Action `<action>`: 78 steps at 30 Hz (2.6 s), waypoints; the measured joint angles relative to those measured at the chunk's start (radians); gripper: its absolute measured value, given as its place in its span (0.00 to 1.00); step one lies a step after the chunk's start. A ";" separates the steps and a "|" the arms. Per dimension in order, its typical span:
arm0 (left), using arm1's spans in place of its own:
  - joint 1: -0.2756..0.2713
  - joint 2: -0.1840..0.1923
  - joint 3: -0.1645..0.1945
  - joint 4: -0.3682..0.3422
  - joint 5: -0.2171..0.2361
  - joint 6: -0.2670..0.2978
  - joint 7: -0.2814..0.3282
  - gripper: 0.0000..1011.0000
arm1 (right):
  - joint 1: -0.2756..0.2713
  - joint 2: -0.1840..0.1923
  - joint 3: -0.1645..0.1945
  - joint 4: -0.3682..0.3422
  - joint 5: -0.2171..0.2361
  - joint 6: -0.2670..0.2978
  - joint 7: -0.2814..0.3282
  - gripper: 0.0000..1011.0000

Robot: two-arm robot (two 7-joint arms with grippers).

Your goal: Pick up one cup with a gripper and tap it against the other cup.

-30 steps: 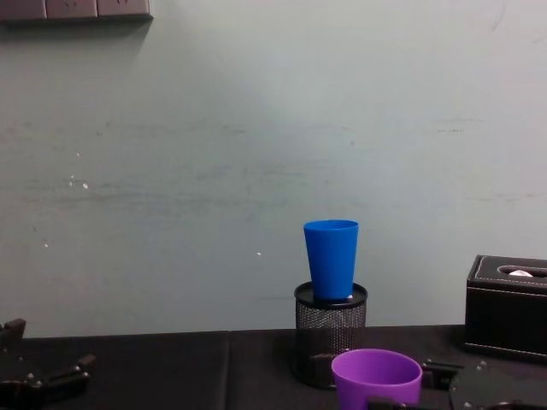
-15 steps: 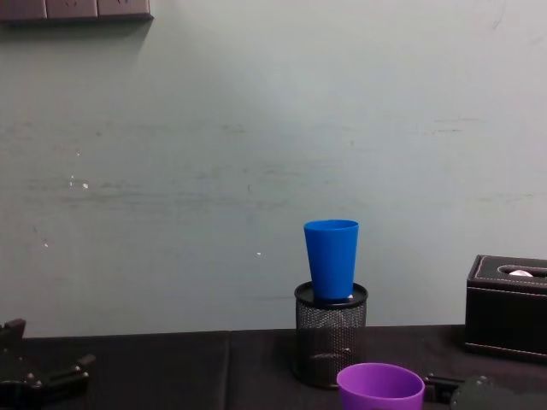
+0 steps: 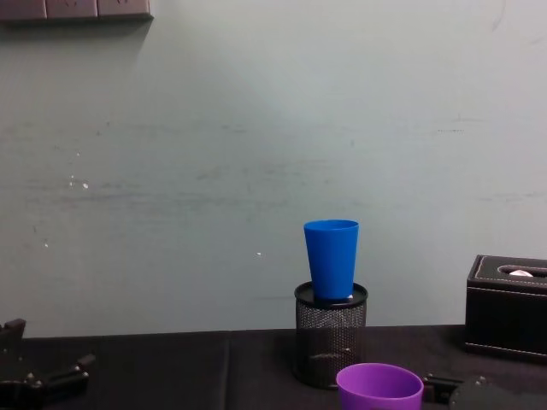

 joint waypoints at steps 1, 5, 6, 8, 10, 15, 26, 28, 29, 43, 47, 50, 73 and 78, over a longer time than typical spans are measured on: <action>0.000 0.000 0.000 0.000 0.000 0.000 0.000 1.00 | 0.000 0.000 0.000 0.000 0.000 0.000 0.000 0.71; 0.000 0.000 0.000 0.000 0.000 0.000 0.000 1.00 | 0.000 0.000 0.000 -0.001 0.000 0.000 0.000 0.71; 0.000 0.000 0.000 0.000 0.000 0.000 0.000 1.00 | 0.000 0.000 0.000 -0.001 0.000 0.000 0.000 0.71; 0.000 0.000 0.000 0.000 0.000 0.000 0.000 1.00 | -0.001 0.000 -0.001 -0.001 0.000 0.000 0.000 0.71; 0.000 0.000 0.000 0.000 0.000 0.000 0.000 1.00 | -0.001 0.001 -0.001 -0.001 0.000 0.000 0.000 0.71; 0.000 0.000 0.000 0.000 0.000 0.000 0.000 1.00 | -0.001 0.001 -0.001 -0.001 0.000 0.000 -0.001 0.71; 0.000 0.000 0.000 0.000 0.000 0.000 0.000 1.00 | -0.001 0.002 -0.002 -0.002 0.000 0.001 -0.001 0.71; 0.000 0.000 0.000 0.000 0.000 0.000 0.000 1.00 | -0.001 0.002 -0.002 -0.002 0.000 0.001 -0.001 0.71; 0.000 0.000 0.000 0.000 0.000 0.000 0.000 1.00 | -0.001 0.002 -0.002 -0.002 0.000 0.001 -0.001 0.71; 0.000 0.000 0.000 0.000 0.000 0.000 0.000 1.00 | -0.001 0.002 -0.002 -0.002 0.000 0.001 -0.002 0.71; 0.000 0.000 0.000 0.000 0.000 0.000 0.000 1.00 | -0.001 0.002 -0.002 -0.002 0.000 0.001 -0.002 0.71; 0.000 0.000 0.000 0.000 0.000 0.000 0.000 1.00 | -0.001 0.002 -0.002 -0.002 0.000 0.001 -0.002 0.78; 0.000 0.000 0.000 0.000 0.000 0.000 0.000 1.00 | -0.001 0.002 -0.002 -0.002 0.000 0.001 -0.002 0.99; 0.000 0.000 0.000 0.000 0.000 0.000 0.000 1.00 | -0.001 0.002 -0.002 -0.002 0.000 0.001 -0.002 0.99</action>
